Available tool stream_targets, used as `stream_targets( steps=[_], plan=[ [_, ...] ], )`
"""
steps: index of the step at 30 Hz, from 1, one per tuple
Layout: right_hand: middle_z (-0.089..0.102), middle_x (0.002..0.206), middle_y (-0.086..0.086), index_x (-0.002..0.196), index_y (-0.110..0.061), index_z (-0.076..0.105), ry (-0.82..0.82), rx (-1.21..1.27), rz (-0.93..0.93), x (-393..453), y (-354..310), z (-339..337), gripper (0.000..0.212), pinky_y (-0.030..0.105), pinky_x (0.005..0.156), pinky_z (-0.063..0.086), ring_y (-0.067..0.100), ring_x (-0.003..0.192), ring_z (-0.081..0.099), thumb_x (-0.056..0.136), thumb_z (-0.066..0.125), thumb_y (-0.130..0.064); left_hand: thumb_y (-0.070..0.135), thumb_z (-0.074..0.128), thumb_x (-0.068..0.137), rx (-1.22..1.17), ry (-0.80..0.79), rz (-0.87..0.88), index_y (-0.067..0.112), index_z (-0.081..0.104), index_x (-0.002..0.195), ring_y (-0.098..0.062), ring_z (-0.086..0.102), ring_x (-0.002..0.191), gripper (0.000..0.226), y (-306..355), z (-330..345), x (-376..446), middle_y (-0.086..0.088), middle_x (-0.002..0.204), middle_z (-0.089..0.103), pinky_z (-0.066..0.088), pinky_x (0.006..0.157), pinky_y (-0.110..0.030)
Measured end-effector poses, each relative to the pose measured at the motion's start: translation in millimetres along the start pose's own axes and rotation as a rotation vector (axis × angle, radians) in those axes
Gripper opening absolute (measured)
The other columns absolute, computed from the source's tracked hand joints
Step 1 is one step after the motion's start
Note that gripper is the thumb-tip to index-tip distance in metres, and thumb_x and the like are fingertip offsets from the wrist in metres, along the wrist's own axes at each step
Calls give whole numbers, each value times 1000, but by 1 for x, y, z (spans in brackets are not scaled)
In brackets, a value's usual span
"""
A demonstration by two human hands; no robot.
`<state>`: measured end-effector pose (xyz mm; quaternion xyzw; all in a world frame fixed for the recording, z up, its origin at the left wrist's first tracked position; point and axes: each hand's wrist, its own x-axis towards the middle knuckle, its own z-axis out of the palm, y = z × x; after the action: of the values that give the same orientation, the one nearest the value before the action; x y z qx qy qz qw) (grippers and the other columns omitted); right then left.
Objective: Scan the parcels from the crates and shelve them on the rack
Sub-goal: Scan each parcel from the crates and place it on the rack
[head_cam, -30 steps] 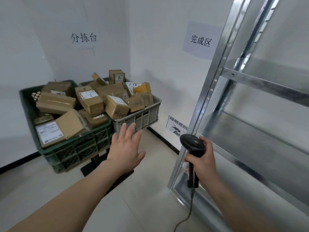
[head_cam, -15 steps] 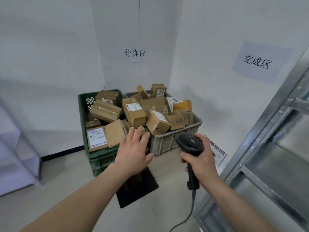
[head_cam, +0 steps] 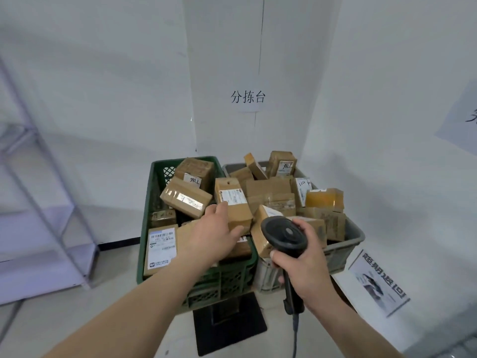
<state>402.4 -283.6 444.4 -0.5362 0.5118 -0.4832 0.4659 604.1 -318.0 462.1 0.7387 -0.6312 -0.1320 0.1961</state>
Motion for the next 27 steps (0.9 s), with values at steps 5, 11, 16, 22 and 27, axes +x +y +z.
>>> stream_targets(
  steps=[5, 11, 16, 22, 27],
  plan=[
    [65, 120, -4, 124, -50, 52, -13, 3, 18, 28, 3, -3, 76, 63, 96, 55, 35, 108, 69, 71, 84, -7, 55, 60, 92, -177, -105, -275, 15, 41, 141, -26, 59, 113, 65, 14, 21, 40, -8, 132, 56, 43, 68, -28],
    [64, 120, -9, 135, -41, 48, 75, -58, 38, 50, 4, 5, 85, 65, 94, 54, 30, 110, 70, 62, 86, -20, 70, 70, 69, -339, -181, -464, 12, 27, 147, -35, 53, 123, 106, 11, 44, 87, -15, 140, 49, 50, 100, -46],
    [64, 113, -18, 134, -39, 49, 126, -96, 22, 62, 2, 20, 83, 57, 93, 57, 24, 109, 69, 62, 86, -19, 73, 74, 62, -301, -230, -480, 17, 6, 154, -40, 47, 132, 128, 6, 57, 107, -17, 149, 38, 45, 106, -52],
    [64, 117, -12, 138, -26, 49, 141, -113, 22, 73, 5, 35, 77, 42, 102, 55, 2, 107, 64, 74, 83, 2, 70, 81, 59, -316, -253, -456, 20, 2, 154, -39, 49, 130, 133, -8, 69, 119, -16, 148, 40, 47, 103, -51],
    [65, 117, -11, 141, -21, 48, 149, -116, 33, 78, 6, 42, 78, 32, 101, 55, -5, 106, 62, 76, 83, 1, 72, 81, 57, -435, -260, -501, 26, -4, 154, -41, 46, 133, 137, -9, 77, 126, -17, 150, 38, 45, 106, -55]
  ],
)
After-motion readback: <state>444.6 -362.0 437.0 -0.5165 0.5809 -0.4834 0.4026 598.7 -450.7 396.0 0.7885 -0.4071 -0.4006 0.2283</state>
